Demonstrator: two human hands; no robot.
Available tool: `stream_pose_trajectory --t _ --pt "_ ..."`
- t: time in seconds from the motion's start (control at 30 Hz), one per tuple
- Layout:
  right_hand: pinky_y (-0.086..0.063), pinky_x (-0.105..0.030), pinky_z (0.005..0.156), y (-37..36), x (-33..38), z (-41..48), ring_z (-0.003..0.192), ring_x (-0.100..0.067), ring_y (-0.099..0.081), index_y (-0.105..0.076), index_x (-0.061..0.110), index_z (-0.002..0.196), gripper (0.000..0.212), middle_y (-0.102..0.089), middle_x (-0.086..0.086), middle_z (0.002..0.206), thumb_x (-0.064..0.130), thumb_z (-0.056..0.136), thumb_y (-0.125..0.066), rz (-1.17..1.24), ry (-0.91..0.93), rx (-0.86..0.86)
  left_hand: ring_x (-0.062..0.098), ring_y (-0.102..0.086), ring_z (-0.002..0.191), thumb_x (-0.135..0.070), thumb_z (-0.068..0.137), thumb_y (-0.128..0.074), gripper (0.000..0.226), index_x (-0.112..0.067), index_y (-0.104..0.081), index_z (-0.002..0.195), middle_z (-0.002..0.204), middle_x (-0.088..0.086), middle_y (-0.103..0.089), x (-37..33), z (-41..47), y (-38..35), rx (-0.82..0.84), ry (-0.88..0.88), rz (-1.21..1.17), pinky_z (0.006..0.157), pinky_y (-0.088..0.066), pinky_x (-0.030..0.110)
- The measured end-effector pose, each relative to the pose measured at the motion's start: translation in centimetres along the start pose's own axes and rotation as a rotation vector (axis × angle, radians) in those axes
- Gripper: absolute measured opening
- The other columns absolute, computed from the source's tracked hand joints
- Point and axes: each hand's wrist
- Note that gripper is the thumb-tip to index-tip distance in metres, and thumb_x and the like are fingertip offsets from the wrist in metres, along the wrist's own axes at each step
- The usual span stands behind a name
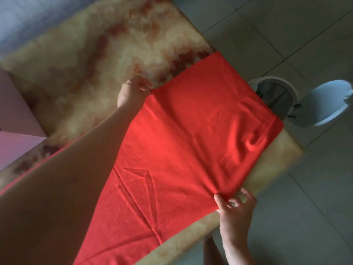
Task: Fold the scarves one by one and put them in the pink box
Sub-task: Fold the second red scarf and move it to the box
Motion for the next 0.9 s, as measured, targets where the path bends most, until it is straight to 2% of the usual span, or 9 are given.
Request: stream_pose_trajectory --t 0.13,0.27,0.3,0.37,0.47,0.53,0.63,0.77,0.9 --pt "-0.057 -0.026 0.055 0.0 -0.2 -0.6 0.065 -0.009 -0.06 -0.035 0.018 0.119 0.064 -0.054 -0.014 0.087 -0.01 0.074 -0.071 0.086 -0.036 0.051 0.033 -0.043 0.122 -0.013 0.081 -0.066 0.053 -0.009 -0.048 0.131 0.132 0.015 -0.048 1.1 -2.3 -0.4 -0.045 -0.05 0.302 0.105 -0.032 0.038" --pt "-0.054 -0.021 0.066 -0.5 -1.0 -2.0 0.08 -0.032 -0.061 -0.034 0.02 0.116 0.068 -0.057 -0.026 0.102 -0.004 0.069 -0.078 -0.016 0.056 0.051 0.031 -0.031 0.135 -0.013 0.085 -0.058 0.06 -0.014 -0.038 0.141 0.148 0.011 -0.033 2.3 -10.0 -1.2 -0.12 -0.081 0.279 0.113 -0.022 0.043" --pt "-0.05 -0.024 0.072 -0.8 -0.9 -2.6 0.085 -0.035 -0.059 -0.036 0.018 0.117 0.066 -0.056 -0.024 0.104 0.004 0.069 -0.08 -0.142 0.175 0.012 0.03 -0.027 0.139 -0.015 0.087 -0.056 0.059 -0.016 -0.036 0.143 0.152 0.01 -0.029 3.1 -12.6 -1.6 -0.107 -0.096 0.273 0.114 -0.021 0.046" --pt "-0.037 -0.033 0.088 -1.3 -0.9 -4.1 0.099 -0.037 -0.051 -0.044 0.012 0.122 0.067 -0.053 -0.019 0.111 0.04 0.068 -0.073 -0.483 0.447 -0.013 0.029 -0.014 0.145 -0.025 0.091 -0.048 0.06 -0.021 -0.028 0.147 0.157 0.009 -0.016 5.1 -18.4 -2.2 -0.053 -0.123 0.306 0.116 -0.015 0.053" --pt "-0.02 -0.036 0.107 -2.5 -1.4 -5.9 0.131 -0.032 -0.033 -0.039 0.013 0.14 0.088 -0.037 -0.016 0.144 0.065 0.07 -0.05 -0.836 0.676 0.166 0.026 0.006 0.146 -0.047 0.091 -0.03 0.064 -0.032 -0.011 0.151 0.16 0.006 0.002 8.3 -25.4 -2.6 0.067 -0.089 0.466 0.113 -0.001 0.056" --pt "-0.011 -0.037 0.115 -3.0 -2.2 -6.0 0.142 -0.031 -0.02 -0.029 0.015 0.148 0.09 -0.022 -0.015 0.156 0.069 0.076 -0.042 -1.022 0.805 0.353 0.026 0.005 0.147 -0.055 0.09 -0.028 0.067 -0.032 -0.011 0.151 0.16 0.004 0.001 10.3 -27.8 -2.7 0.113 -0.043 0.549 0.111 -0.005 0.061" --pt "-0.016 -0.044 0.115 -2.9 -3.5 -4.9 0.145 -0.028 -0.017 -0.024 0.017 0.15 0.102 -0.015 -0.01 0.158 0.077 0.068 -0.04 -1.209 0.835 0.514 0.031 -0.008 0.146 -0.065 0.087 -0.027 0.074 -0.03 -0.016 0.151 0.159 0.007 -0.009 12.0 -27.6 -2.5 0.154 -0.07 0.715 0.107 -0.015 0.067" --pt "-0.016 -0.046 0.114 -1.8 -3.7 -4.0 0.145 -0.028 -0.015 -0.024 0.018 0.15 0.11 -0.015 -0.011 0.158 0.08 0.063 -0.044 -1.278 0.811 0.542 0.032 -0.007 0.146 -0.067 0.084 -0.028 0.077 -0.029 -0.016 0.151 0.159 0.008 -0.008 11.7 -26.7 -2.1 0.154 -0.065 0.717 0.106 -0.011 0.067" --pt "-0.008 -0.045 0.115 -1.4 -3.1 -4.8 0.146 -0.03 -0.006 -0.018 0.016 0.151 0.108 -0.007 -0.014 0.159 0.081 0.068 -0.04 -1.256 0.891 0.582 0.035 -0.002 0.146 -0.059 0.084 -0.033 0.078 -0.027 -0.01 0.152 0.159 0.012 -0.003 11.4 -31.5 -1.9 0.111 -0.017 0.667 0.107 -0.011 0.068"
Point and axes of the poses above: each hand's wrist, its own z-axis towards the middle knuckle, its own y-axis out of the back of the hand, x = y × z
